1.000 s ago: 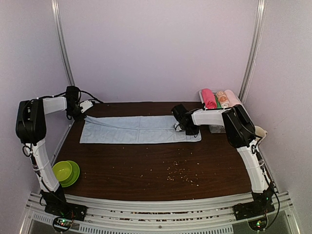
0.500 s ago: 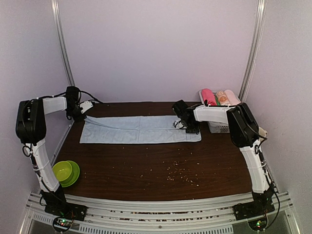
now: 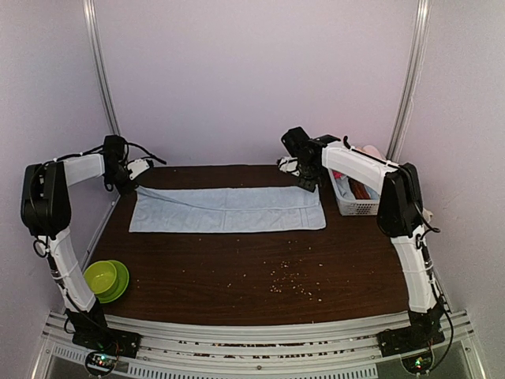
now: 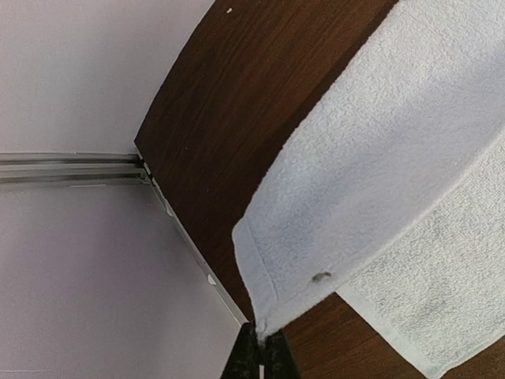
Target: Roll the towels
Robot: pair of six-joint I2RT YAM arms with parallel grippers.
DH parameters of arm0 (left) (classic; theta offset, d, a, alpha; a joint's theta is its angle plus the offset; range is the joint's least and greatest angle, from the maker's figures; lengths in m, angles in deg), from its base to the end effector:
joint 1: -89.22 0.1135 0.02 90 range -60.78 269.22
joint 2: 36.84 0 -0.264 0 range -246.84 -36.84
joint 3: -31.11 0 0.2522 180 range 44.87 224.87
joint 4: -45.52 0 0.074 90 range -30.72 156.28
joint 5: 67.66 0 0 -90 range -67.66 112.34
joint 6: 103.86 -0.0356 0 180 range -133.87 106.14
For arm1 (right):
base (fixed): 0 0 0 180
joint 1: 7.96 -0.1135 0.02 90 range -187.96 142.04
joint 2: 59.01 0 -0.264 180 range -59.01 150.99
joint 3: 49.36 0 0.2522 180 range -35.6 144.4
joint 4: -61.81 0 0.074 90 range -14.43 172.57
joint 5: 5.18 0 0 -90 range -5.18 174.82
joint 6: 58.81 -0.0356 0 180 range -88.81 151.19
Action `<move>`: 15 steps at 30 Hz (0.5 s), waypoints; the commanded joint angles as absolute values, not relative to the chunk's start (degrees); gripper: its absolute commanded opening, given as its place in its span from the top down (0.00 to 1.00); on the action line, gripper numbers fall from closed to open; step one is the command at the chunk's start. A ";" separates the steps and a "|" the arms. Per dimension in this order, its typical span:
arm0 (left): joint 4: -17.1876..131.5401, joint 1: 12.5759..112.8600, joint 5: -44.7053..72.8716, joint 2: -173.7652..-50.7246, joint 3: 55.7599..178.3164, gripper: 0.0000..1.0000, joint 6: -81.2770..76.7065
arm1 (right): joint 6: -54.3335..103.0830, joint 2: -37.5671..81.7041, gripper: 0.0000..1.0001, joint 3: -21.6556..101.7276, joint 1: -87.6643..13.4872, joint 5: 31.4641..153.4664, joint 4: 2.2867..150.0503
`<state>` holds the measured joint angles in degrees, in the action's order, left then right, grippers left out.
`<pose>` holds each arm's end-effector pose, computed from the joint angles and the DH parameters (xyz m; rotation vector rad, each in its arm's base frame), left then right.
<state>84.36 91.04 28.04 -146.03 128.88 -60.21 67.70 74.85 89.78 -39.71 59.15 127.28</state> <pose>0.4236 0.0170 0.2288 0.9073 2.3351 0.4833 0.4391 0.2536 0.2350 -1.3162 2.2204 -0.6150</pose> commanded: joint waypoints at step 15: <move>80.95 93.90 30.00 -145.48 125.29 1.00 -59.98 | 15.09 66.99 0.40 73.38 -38.20 71.86 116.03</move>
<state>84.03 92.16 28.96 -146.03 125.53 -59.25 24.73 72.05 76.10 -38.57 70.93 123.54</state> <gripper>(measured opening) 0.012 0.598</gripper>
